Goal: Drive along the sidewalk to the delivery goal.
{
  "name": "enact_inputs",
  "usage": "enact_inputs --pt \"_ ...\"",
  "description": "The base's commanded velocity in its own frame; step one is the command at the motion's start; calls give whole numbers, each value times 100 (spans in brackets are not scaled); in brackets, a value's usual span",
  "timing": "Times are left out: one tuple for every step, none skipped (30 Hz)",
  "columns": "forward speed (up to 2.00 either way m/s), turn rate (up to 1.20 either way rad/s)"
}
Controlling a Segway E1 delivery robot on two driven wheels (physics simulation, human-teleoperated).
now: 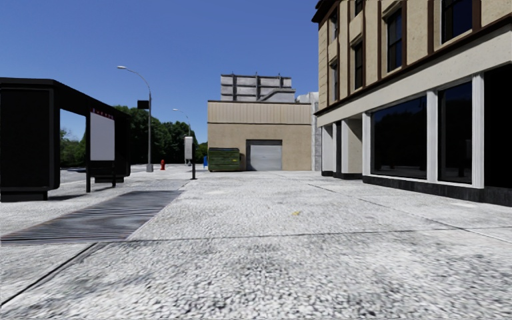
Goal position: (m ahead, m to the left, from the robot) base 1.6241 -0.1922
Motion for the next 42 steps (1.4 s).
enact_inputs --pt "93 -24" --pt "93 -24" --pt "93 -24" --pt "93 -24" --pt "93 -27" --pt "93 -27" --pt "93 -28" --pt "93 -28" --pt "93 -28" --pt "93 -31" --pt "93 -35" --pt "93 -37" --pt "93 -37" --pt "93 -37" --pt "93 -37" --pt "93 -37" --pt "93 -37" --pt "93 -36" --pt "93 -30" --pt "93 -30" --pt "93 -22" --pt "93 -15" --pt "93 -15" --pt "93 -12" --pt "93 -9" --pt "93 -7" --pt "93 -7" --pt "93 0" --pt "93 0" --pt "93 0" --pt "93 0" --pt "94 0" --pt "95 0" --pt "95 0" --pt "95 0" --pt "95 0" --pt "94 0" --pt "94 0" --pt "86 0" --pt "80 0" --pt "79 0" --pt "79 0"
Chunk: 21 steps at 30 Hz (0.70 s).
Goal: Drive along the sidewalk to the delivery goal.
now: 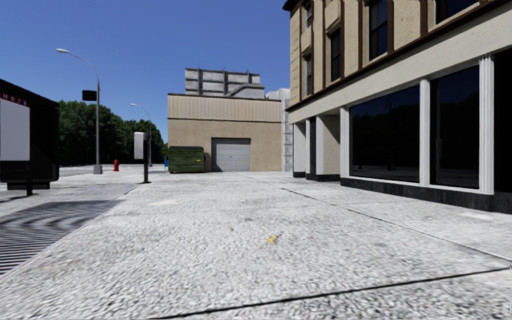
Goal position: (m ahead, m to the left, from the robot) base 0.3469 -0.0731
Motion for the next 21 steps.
enact_inputs --pt "79 0" --pt "79 0" --pt "32 0" --pt "32 0" --pt "0 0" --pt "0 0" --pt "0 0" --pt "0 0" --pt "0 0" --pt "0 0" --pt "0 0" --pt "0 0" --pt "0 0" --pt "0 0" --pt "0 0" --pt "0 0" --pt "0 0" --pt "0 0" --pt "0 0" --pt "0 0" --pt "0 0"
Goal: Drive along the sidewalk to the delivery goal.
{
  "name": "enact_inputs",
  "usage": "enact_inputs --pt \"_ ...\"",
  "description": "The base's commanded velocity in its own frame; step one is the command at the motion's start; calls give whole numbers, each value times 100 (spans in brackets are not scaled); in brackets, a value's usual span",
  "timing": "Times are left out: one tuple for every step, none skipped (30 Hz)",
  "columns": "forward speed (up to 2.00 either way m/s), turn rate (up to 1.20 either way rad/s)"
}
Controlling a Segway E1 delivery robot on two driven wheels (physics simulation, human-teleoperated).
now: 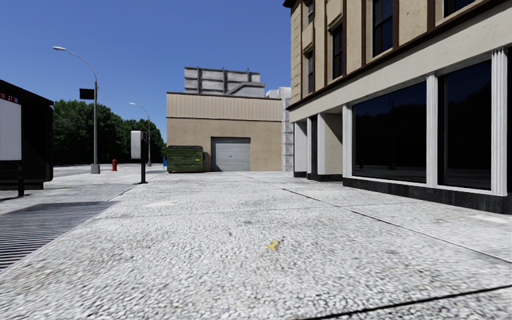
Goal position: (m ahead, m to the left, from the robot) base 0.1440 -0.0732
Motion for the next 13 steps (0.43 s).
enact_inputs --pt "0 0" --pt "0 0" --pt "0 0" --pt "0 0" --pt "0 0" --pt "0 0" --pt "0 0" --pt "0 0" --pt "0 0" --pt "0 0" --pt "0 0" --pt "0 0" --pt "0 0"
